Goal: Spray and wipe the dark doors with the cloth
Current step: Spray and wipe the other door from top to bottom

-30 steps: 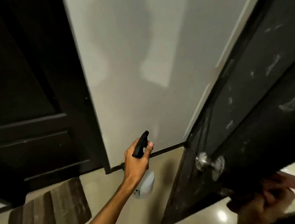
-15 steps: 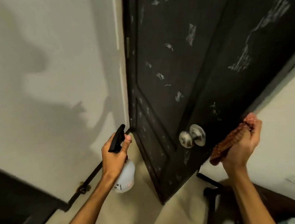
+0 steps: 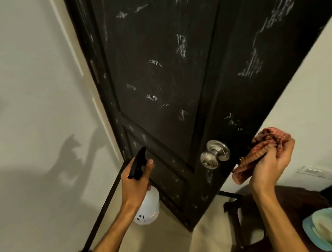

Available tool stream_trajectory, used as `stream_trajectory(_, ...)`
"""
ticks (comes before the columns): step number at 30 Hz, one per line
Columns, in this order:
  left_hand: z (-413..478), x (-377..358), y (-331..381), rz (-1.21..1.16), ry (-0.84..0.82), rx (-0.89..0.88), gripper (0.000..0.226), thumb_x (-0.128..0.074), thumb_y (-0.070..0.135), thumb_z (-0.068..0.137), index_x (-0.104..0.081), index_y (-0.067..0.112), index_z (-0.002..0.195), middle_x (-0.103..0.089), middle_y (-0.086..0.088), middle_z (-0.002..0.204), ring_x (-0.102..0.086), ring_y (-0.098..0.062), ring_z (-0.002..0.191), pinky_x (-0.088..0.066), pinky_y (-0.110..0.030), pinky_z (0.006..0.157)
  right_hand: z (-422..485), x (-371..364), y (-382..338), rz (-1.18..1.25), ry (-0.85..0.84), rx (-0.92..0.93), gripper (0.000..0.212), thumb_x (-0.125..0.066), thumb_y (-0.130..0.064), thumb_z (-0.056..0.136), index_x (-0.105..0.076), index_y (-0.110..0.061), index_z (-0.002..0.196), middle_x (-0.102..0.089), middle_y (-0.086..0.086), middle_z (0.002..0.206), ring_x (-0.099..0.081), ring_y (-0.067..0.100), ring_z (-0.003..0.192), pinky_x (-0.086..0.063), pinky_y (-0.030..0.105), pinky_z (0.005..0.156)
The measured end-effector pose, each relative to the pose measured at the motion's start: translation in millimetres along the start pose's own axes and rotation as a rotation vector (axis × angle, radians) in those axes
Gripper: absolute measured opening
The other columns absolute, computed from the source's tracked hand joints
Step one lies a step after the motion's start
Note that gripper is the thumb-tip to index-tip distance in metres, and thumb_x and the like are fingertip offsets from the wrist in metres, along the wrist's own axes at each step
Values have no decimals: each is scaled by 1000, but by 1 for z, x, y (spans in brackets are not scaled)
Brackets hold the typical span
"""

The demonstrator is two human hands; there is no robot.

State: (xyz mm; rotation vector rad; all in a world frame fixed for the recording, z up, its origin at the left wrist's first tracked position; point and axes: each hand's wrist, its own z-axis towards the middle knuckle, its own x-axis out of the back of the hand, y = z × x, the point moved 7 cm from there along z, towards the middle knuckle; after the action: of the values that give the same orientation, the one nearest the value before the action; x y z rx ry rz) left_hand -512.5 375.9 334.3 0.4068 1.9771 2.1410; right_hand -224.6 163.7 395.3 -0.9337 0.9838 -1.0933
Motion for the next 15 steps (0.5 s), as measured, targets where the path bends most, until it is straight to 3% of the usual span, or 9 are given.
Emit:
stream_trajectory(3, 27, -3, -7, 3, -77, -27, 39, -67, 35, 93, -57, 54, 125, -73, -3, 92, -50, -17, 47, -49, -28, 48, -6, 10, -1, -6, 134, 12, 38, -35, -3, 99, -50, -12, 133, -59, -5, 109, -60, 13, 100, -52, 36, 95)
stream_trajectory(5, 47, -2, -18, -28, -133, -5, 35, -68, 38, 90, -61, 54, 120, -73, -9, 91, -50, -14, 47, -48, -29, 47, -22, 11, -4, -14, 271, 36, 43, -35, -3, 101, -52, -31, 128, -62, -11, 104, -64, 11, 92, -58, 36, 87)
stream_trajectory(7, 68, 4, -31, -24, -170, 36, 25, -70, 40, 88, -65, 55, 108, -74, -12, 91, -51, -9, 47, -47, -29, 47, -48, 12, 12, -15, 398, 15, 40, -35, -7, 104, -49, -35, 129, -64, -15, 102, -67, 10, 86, -62, 38, 83)
stream_trajectory(9, 88, 16, -45, 7, -233, 71, 17, -71, 38, 92, -68, 52, 99, -73, -16, 91, -53, -10, 49, -48, -28, 48, -87, 9, 42, -53, 565, -48, 38, -41, -19, 103, -47, -30, 139, -63, -6, 117, -68, 14, 96, -59, 48, 92)
stream_trajectory(11, 103, 28, -59, 35, -290, 100, 11, -71, 33, 94, -69, 42, 100, -73, -17, 93, -57, -12, 53, -49, -25, 50, -131, -5, 65, -130, 689, -135, 38, -43, -21, 102, -46, -29, 139, -59, 1, 130, -64, 12, 106, -51, 46, 102)
stream_trajectory(13, 117, 42, -70, 73, -330, 112, 7, -70, 31, 95, -69, 33, 102, -74, -11, 94, -63, -12, 61, -51, -21, 51, -165, -48, 79, -155, 644, -210, 36, -42, -10, 103, -46, -18, 139, -56, 11, 134, -59, 21, 114, -48, 30, 100)
stream_trajectory(15, 132, 50, -76, 87, -351, 119, 5, -70, 28, 96, -70, 27, 101, -75, -9, 93, -65, -10, 64, -51, -19, 49, -179, -103, 97, -162, 452, -281, 34, -43, -3, 102, -51, -16, 133, -57, 15, 130, -59, 27, 114, -48, 22, 94)
